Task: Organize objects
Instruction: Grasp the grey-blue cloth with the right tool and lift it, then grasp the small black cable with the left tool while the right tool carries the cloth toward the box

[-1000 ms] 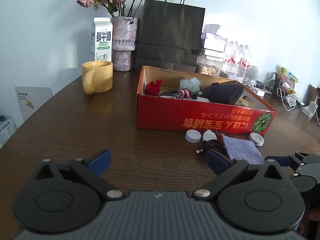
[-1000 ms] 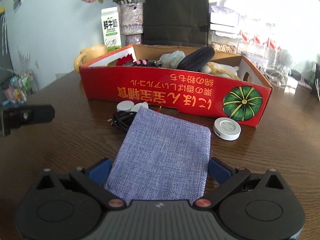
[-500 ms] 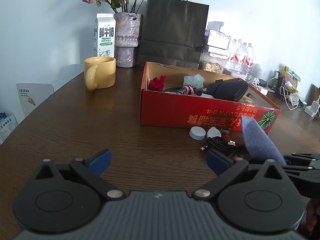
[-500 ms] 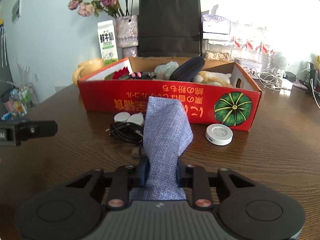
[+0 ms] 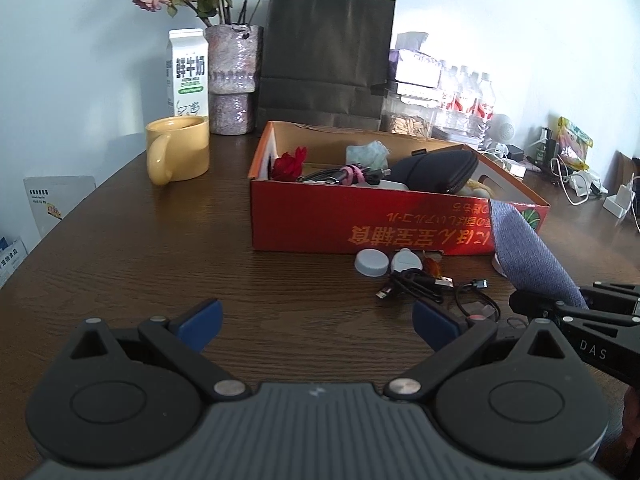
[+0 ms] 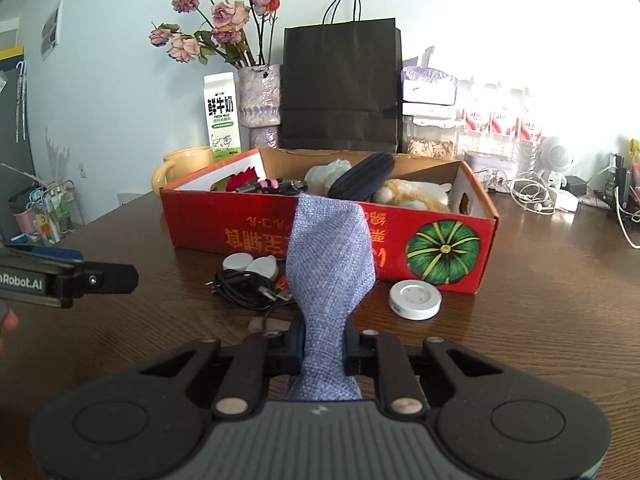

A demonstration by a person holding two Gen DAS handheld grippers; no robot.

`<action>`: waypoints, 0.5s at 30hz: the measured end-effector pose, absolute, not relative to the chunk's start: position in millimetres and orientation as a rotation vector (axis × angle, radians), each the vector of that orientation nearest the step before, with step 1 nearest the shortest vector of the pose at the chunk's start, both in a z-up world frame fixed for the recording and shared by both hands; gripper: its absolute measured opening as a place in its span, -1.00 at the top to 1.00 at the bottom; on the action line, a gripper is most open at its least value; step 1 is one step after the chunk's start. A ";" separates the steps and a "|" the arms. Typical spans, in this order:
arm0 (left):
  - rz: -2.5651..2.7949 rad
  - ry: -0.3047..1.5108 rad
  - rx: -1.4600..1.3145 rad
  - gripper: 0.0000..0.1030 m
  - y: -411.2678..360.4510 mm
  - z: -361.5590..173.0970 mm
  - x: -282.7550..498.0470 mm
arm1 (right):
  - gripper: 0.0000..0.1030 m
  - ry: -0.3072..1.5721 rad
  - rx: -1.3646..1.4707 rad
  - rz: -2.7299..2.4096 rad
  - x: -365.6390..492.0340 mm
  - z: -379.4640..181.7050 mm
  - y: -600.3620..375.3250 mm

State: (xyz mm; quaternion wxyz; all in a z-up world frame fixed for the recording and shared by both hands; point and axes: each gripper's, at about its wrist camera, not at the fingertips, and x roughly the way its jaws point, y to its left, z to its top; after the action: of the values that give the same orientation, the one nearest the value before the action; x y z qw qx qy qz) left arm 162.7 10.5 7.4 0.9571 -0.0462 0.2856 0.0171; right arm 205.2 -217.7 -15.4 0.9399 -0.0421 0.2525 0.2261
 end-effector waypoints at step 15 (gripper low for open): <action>-0.008 0.609 -0.019 -1.00 -28.3 0.5 194.0 | 0.72 0.507 -0.086 0.415 216.3 -16.5 -255.9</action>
State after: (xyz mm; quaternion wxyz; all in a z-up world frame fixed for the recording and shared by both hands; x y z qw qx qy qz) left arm 194.0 -28.3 0.5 0.9540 -0.0092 0.2997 -0.0041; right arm 216.3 -255.9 -16.5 0.9459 -0.0421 0.2490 0.2039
